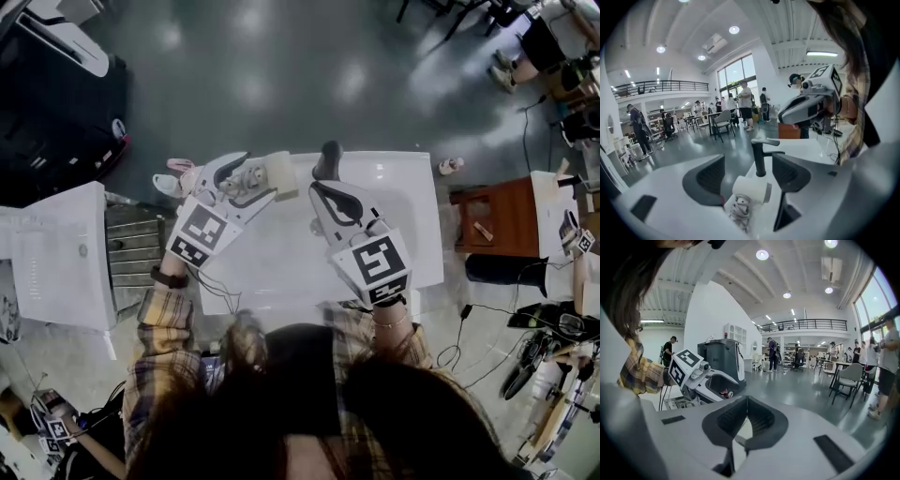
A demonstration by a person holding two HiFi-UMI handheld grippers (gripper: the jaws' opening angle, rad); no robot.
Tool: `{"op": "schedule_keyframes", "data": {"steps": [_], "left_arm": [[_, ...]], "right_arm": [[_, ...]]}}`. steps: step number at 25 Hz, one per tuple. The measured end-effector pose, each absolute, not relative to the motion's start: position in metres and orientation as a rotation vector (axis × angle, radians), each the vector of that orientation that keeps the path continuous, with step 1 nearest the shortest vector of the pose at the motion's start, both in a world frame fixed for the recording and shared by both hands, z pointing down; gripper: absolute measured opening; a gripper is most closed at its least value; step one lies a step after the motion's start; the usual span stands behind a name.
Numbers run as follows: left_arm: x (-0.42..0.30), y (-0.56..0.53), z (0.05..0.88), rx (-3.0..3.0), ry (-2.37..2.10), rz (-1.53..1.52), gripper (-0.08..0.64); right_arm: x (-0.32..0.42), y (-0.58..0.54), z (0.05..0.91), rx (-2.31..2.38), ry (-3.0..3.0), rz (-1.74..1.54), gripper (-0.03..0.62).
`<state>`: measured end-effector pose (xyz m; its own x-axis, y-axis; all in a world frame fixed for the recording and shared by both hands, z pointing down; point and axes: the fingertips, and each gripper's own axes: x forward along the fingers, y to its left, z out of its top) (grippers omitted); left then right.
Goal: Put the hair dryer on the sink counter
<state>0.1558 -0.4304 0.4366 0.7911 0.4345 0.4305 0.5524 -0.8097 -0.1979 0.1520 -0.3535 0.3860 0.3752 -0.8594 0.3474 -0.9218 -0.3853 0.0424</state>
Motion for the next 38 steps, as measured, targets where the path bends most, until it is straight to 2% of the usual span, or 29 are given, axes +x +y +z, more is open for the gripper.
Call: {"op": "schedule_keyframes", "data": {"steps": [8, 19, 28, 38], "left_arm": [[0.146, -0.412, 0.356, -2.871, -0.598, -0.208, 0.305], [0.106, -0.406, 0.263, -3.154, -0.385, 0.229, 0.065], [0.096, -0.392, 0.253, -3.223, -0.392, 0.305, 0.023], [0.096, -0.391, 0.263, -3.223, -0.412, 0.256, 0.018]], "right_arm": [[0.154, -0.358, 0.339, 2.412, -1.655, 0.232, 0.015], [0.138, -0.366, 0.274, 2.416, -1.762, -0.010, 0.015], [0.132, -0.366, 0.268, 2.415, -1.855, -0.004, 0.015], [0.136, -0.361, 0.278, 2.427, -1.858, 0.029, 0.015]]}}
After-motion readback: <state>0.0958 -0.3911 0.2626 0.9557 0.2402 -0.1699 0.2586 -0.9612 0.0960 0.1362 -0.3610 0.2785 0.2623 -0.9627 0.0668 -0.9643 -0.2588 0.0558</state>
